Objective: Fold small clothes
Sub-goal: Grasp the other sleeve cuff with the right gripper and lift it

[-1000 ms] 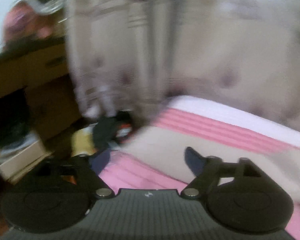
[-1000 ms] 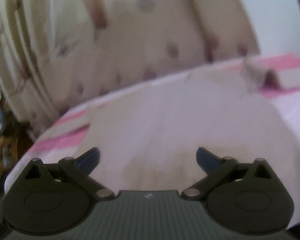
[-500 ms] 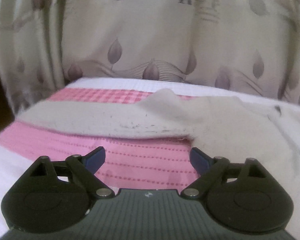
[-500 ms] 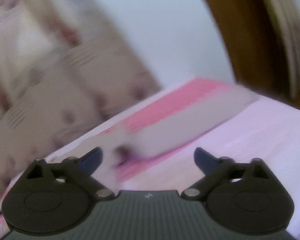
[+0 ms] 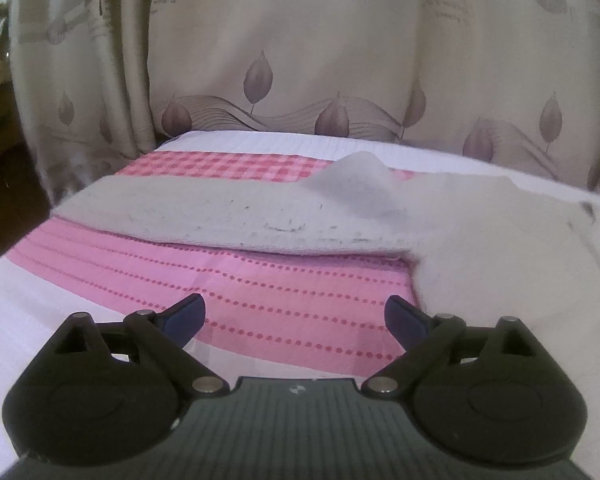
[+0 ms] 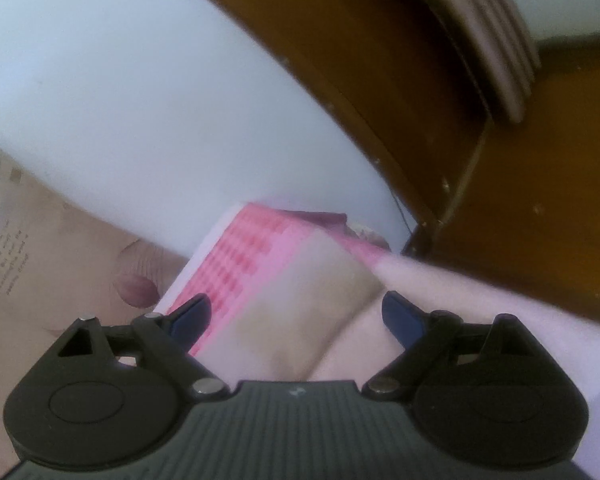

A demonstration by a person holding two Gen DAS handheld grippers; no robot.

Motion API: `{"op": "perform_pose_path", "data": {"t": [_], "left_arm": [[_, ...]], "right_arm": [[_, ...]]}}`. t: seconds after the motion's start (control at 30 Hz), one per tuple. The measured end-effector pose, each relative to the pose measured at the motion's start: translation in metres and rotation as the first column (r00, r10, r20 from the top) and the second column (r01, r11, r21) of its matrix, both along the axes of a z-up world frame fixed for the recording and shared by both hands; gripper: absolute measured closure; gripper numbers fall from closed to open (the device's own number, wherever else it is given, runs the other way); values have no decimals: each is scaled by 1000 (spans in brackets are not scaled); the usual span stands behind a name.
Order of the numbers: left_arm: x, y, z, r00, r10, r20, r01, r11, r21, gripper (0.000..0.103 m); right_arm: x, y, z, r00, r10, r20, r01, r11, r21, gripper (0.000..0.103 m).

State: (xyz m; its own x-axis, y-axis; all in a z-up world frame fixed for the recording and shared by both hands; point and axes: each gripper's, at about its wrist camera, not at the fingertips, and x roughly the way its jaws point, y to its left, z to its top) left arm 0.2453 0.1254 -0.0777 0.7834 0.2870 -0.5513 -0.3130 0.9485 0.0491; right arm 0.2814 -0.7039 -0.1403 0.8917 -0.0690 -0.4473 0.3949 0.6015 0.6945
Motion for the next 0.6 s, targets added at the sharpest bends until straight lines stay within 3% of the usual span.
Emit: {"op": "perform_pose_path", "data": {"t": [0.13, 0.17, 0.2, 0.23, 0.27, 0.43, 0.6], "left_arm": [[4, -6, -2, 1000, 5, -26, -4, 999, 45, 7], [5, -7, -3, 999, 9, -31, -7, 998, 54, 7], [6, -8, -3, 999, 11, -35, -9, 998, 62, 6], [6, -8, -3, 999, 14, -40, -12, 997, 70, 6], [7, -9, -4, 999, 18, -45, -15, 997, 79, 5], [9, -16, -4, 997, 42, -61, -33, 990, 135, 1], [9, -19, -4, 996, 52, -68, -40, 985, 168, 0]], "right_arm": [[18, 6, 4, 998, 32, -44, -36, 996, -76, 10], [19, 10, 5, 998, 42, -55, -47, 994, -102, 15], [22, 12, 6, 996, 42, -74, -51, 990, -129, 24], [24, 15, 8, 995, 45, -92, -58, 988, -142, 63], [28, 15, 5, 992, 51, -118, -67, 988, -140, 78], [22, 14, 5, 992, 38, -120, -57, 986, -155, 88], [-9, 1, 8, 994, -52, -98, 33, 982, -188, 90]]}}
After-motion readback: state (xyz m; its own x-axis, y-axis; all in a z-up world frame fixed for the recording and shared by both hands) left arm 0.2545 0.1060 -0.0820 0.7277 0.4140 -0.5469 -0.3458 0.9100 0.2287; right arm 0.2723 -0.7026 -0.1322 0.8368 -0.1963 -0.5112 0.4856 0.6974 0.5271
